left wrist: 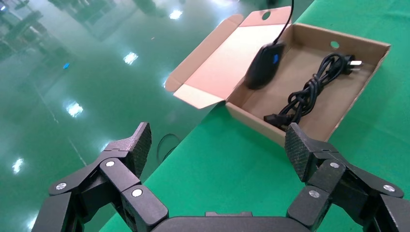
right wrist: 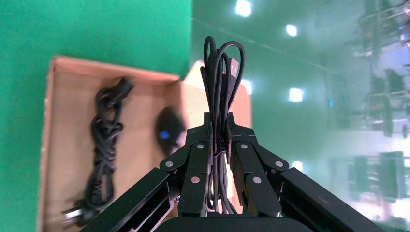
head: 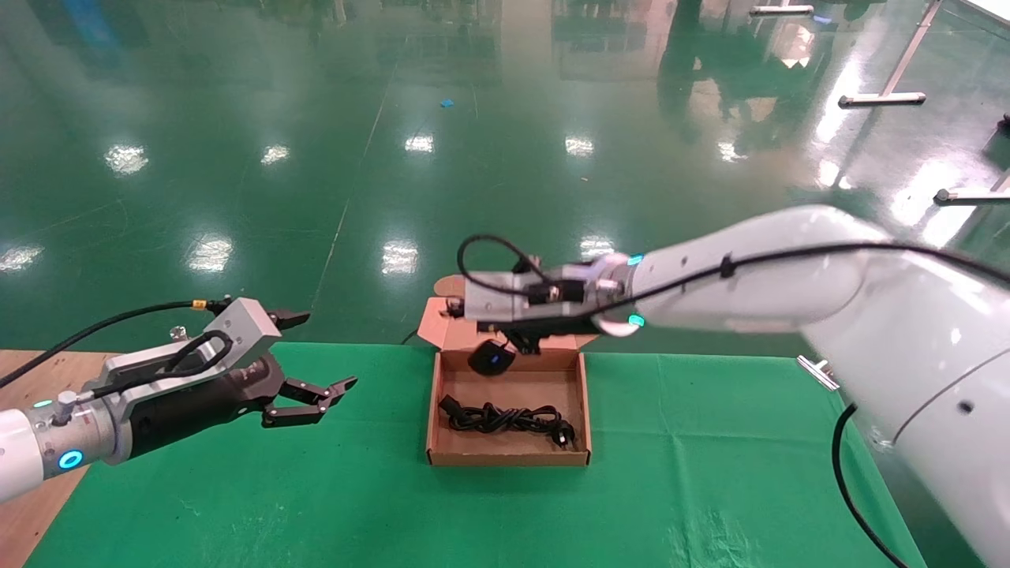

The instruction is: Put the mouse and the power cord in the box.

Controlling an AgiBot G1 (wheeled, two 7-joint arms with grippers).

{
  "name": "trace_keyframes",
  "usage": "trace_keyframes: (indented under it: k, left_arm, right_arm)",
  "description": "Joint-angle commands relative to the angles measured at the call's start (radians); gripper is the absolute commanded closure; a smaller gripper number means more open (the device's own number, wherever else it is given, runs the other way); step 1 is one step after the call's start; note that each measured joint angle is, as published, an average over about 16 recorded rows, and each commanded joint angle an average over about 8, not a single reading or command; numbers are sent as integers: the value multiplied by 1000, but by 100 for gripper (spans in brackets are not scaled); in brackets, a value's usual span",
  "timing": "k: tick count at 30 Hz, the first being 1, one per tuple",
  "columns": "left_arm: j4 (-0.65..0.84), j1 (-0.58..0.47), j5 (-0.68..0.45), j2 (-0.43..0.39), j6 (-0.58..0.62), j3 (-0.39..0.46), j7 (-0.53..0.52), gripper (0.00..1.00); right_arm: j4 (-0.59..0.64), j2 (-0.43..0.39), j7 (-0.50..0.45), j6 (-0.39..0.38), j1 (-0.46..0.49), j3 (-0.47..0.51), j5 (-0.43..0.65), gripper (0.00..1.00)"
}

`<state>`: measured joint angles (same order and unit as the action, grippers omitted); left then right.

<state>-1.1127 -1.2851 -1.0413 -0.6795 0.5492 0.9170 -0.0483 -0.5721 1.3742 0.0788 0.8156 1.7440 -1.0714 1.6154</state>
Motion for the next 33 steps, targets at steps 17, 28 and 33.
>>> trace_keyframes:
  k: [17,28,33]
  left_arm:
    - [47,29,61,-12,39,-48,87,0]
    - [47,27,58,-13,37,-45,84,0]
    - [46,26,56,-14,37,-44,82,0]
  right_arm:
    - [44,-2,-34,-141,-96,-187,-66,0]
    - [43,-3,-34,-130,-88,-174,-63,0]
    - [41,-5,-34,-125,-86,-170,-61,0]
